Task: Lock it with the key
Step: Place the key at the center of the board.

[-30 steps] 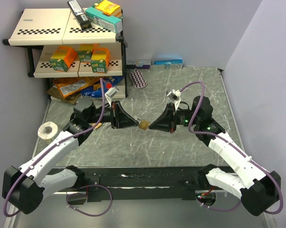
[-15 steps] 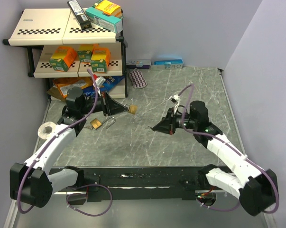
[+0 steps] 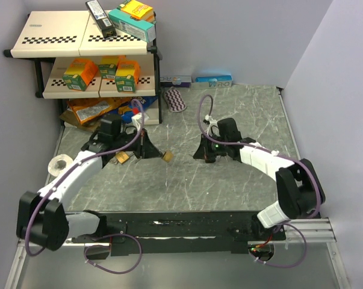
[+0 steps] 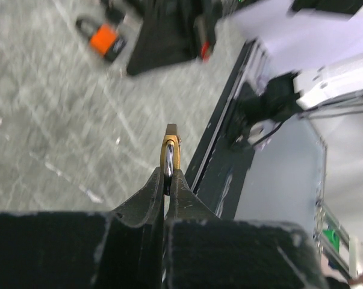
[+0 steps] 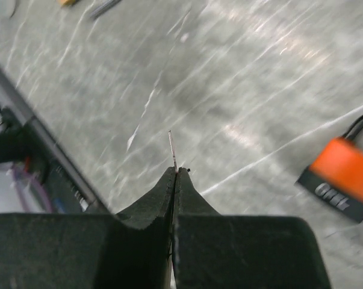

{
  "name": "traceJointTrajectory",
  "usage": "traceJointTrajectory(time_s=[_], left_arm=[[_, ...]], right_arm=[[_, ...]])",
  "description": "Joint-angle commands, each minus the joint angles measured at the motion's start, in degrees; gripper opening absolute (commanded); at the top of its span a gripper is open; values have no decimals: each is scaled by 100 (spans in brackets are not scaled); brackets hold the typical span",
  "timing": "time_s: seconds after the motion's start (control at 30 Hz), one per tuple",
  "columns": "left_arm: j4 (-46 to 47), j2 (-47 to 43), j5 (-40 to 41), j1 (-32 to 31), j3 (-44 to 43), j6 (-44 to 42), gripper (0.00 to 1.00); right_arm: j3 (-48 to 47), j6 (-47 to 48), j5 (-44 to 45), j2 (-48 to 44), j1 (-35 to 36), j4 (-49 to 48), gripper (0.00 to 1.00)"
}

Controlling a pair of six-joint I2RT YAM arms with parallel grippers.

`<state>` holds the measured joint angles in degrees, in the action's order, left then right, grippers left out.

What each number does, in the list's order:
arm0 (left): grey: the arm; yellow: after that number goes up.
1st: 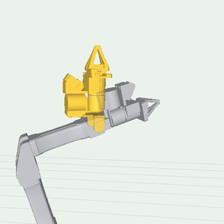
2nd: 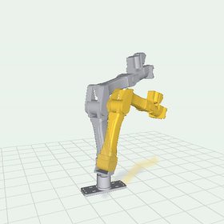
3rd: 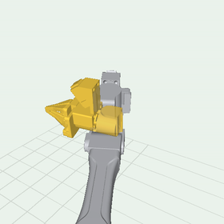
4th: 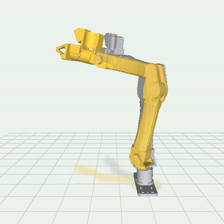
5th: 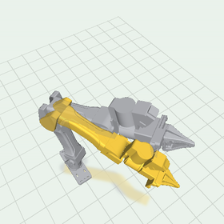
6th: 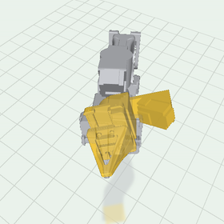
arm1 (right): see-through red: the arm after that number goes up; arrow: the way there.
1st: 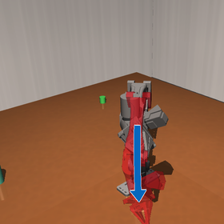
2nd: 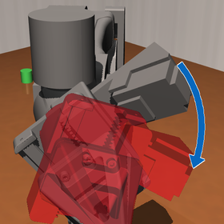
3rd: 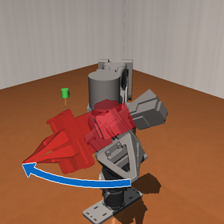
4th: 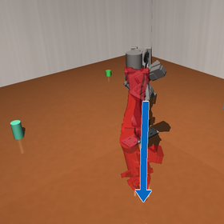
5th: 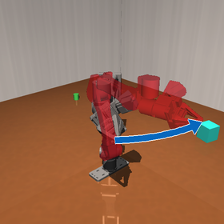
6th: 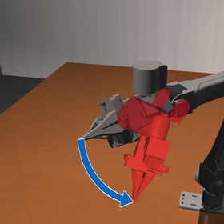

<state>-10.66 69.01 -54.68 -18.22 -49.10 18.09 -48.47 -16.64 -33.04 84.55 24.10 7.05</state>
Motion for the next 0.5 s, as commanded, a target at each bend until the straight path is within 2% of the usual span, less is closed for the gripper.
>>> traceJointTrajectory(time_s=[0.0, 0.47], left_arm=[[-771, 331, 159, -173, -468, -973, 1], [-16, 991, 273, -577, -460, -562, 1]], right_arm=[[-496, 170, 614, 429, -10, -12, 0], [-716, 126, 1001, 1291, -19, -37, 0]])
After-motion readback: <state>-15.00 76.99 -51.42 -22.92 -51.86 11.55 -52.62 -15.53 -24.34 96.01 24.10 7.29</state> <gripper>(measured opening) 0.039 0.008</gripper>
